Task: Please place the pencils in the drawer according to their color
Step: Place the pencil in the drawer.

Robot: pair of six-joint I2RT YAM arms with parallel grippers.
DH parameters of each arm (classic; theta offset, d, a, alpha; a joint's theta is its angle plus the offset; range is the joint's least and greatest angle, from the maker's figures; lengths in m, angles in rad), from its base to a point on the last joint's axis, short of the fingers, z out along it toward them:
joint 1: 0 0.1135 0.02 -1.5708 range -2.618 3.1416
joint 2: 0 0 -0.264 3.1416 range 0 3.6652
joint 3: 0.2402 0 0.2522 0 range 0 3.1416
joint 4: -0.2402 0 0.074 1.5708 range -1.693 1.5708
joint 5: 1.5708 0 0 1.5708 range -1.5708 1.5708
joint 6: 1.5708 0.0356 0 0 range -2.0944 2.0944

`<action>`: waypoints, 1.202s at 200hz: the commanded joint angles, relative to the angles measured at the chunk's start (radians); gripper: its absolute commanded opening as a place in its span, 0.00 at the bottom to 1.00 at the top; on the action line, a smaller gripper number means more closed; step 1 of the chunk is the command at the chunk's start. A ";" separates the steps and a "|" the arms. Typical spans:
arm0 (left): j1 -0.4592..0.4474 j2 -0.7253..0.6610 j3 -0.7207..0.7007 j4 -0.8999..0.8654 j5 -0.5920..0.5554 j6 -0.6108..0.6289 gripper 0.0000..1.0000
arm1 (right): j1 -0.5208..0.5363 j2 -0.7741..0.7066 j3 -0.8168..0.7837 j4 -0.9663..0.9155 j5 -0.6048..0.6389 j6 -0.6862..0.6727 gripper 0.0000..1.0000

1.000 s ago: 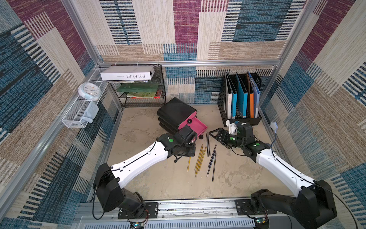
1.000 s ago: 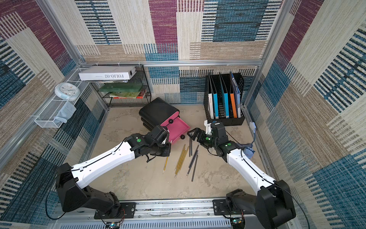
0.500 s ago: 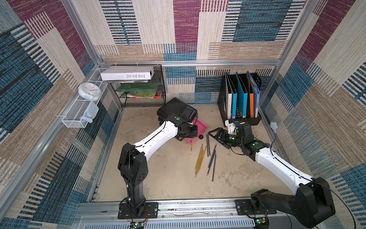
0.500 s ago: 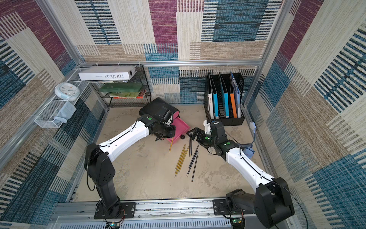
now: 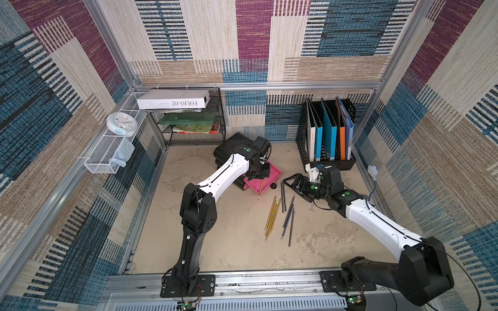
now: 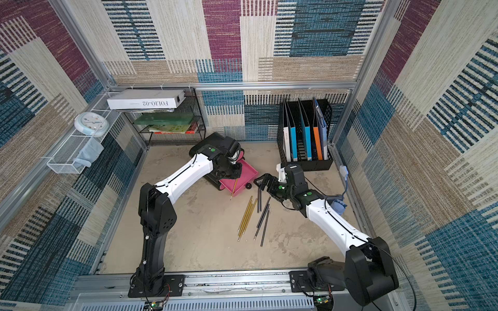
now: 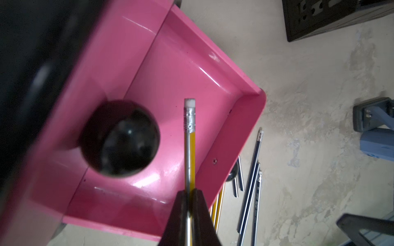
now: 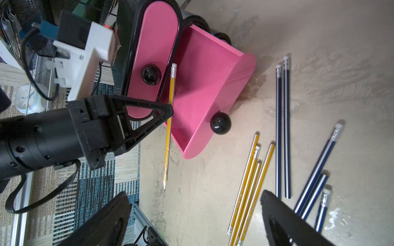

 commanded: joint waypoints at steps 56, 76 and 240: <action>0.022 0.106 0.142 -0.058 -0.066 -0.004 0.00 | -0.001 0.002 0.000 0.043 0.004 -0.014 0.99; 0.026 0.138 0.188 -0.068 -0.073 -0.012 0.00 | -0.002 0.002 -0.001 0.041 0.006 -0.015 0.99; 0.024 0.205 0.311 -0.041 -0.046 -0.108 0.52 | -0.005 -0.013 -0.014 0.045 0.000 -0.011 0.99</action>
